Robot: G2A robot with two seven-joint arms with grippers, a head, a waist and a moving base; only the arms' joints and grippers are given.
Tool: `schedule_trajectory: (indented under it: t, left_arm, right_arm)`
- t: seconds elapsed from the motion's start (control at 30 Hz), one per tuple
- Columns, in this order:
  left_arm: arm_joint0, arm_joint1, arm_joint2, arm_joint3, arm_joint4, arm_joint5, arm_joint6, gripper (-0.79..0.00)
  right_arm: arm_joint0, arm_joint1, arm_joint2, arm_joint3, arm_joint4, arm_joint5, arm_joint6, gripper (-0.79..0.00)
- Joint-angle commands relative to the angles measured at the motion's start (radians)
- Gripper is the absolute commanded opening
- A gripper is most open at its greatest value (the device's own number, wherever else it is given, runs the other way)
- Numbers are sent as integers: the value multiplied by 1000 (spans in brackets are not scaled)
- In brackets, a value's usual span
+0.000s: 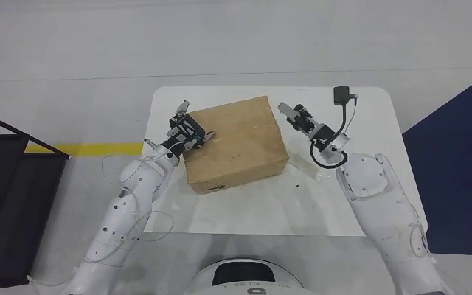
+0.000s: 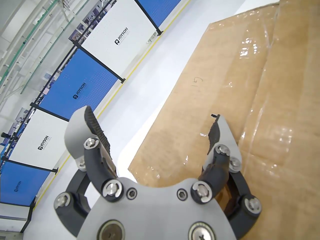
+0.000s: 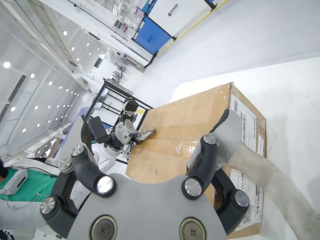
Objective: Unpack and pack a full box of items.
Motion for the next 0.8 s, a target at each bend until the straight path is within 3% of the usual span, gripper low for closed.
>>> schedule_trajectory:
  t: [0.0,0.1,0.17,0.4,0.63,0.77]
  left_arm:
    - [0,0,0,0,0,0,0,0]
    - [0,0,0,0,0,0,0,0]
    - [0,0,0,0,0,0,0,0]
    - [0,0,0,0,0,0,0,0]
    - [0,0,0,0,0,0,0,0]
    - [0,0,0,0,0,0,0,0]
  right_arm:
    - [0,0,0,0,0,-1,0,0]
    - [-1,1,3,7,-22,10,-7,0]
    - [-1,2,0,14,-128,76,-38,0]
    - [-26,22,88,120,-204,40,54,0]
    - [-47,39,118,161,-424,64,103,0]
    - [-55,45,69,133,-616,92,172,0]
